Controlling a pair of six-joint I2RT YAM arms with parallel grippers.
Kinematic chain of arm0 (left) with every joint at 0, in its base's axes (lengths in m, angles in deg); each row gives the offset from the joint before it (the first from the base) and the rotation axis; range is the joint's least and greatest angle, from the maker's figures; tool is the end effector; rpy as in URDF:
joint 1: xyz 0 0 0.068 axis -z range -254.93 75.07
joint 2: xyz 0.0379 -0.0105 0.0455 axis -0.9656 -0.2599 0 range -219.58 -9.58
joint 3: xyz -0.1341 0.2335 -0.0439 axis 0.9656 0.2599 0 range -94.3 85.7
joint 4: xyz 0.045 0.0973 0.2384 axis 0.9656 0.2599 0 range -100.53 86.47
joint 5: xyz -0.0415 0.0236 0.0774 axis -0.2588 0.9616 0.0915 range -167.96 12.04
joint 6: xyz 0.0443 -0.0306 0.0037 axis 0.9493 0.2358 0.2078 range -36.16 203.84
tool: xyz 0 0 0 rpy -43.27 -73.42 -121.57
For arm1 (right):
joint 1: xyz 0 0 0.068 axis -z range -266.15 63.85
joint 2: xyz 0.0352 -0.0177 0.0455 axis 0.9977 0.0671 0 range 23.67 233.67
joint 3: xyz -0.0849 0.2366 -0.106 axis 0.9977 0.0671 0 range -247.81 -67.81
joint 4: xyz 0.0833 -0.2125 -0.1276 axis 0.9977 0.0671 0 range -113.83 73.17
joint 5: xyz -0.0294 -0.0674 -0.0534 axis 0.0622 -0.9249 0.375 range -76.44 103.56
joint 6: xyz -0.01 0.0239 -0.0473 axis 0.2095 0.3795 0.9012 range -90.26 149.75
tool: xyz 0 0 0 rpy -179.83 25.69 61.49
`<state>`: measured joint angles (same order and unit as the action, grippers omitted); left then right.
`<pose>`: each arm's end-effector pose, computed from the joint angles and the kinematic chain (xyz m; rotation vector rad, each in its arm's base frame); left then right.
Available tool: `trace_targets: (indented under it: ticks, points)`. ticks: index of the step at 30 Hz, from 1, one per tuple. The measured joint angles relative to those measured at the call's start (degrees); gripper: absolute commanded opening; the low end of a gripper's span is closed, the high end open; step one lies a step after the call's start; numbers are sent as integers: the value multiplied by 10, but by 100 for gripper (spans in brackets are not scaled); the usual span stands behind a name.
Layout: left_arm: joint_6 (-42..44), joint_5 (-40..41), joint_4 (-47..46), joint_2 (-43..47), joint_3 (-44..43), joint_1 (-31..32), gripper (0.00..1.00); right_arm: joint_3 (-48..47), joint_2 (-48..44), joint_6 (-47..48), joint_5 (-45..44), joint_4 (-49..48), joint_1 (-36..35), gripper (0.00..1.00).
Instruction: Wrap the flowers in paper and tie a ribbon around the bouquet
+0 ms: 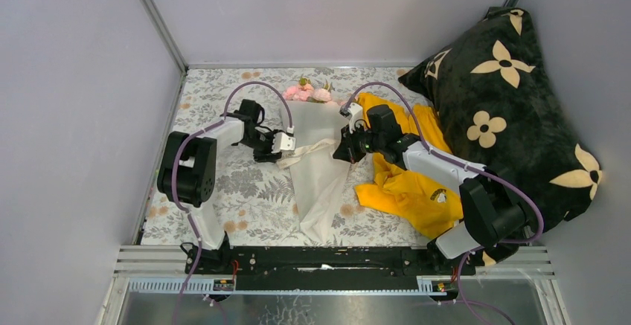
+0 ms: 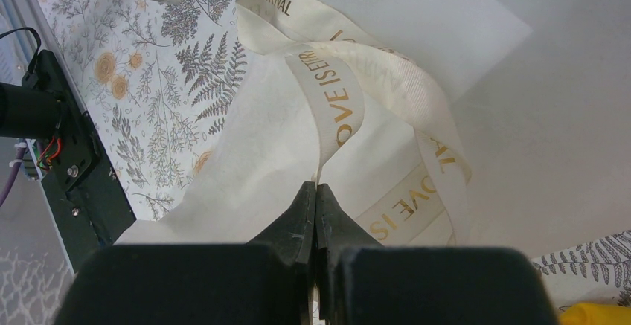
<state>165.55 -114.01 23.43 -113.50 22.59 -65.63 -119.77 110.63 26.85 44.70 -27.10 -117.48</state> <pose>0.3273 -0.0750 0.1559 1.8770 1.6900 -0.4632 0.2723 0.1874 0.2307 -0.8514 2.0016 0.9249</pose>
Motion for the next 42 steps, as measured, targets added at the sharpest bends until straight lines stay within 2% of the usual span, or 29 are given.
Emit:
trace_targets:
  ticks: [4,10,21,30,36,42]
  points:
    - [11,15,-10,-5,1,2,0,0,0,0,1,0,0,0]
    - [11,23,-17,-6,3,2,0,-5,-13,0,31,16,0,0]
    - [-111,36,-18,14,-2,2,0,-57,-88,-26,126,15,2,0]
    - [-202,35,-13,25,-30,10,0,-64,-93,-146,181,-125,2,0]
    - [-228,36,-11,26,-33,37,0,-101,-91,-210,185,-215,-3,0]
    - [-244,48,-21,19,-20,44,0,-150,-93,-229,180,-245,-4,0]
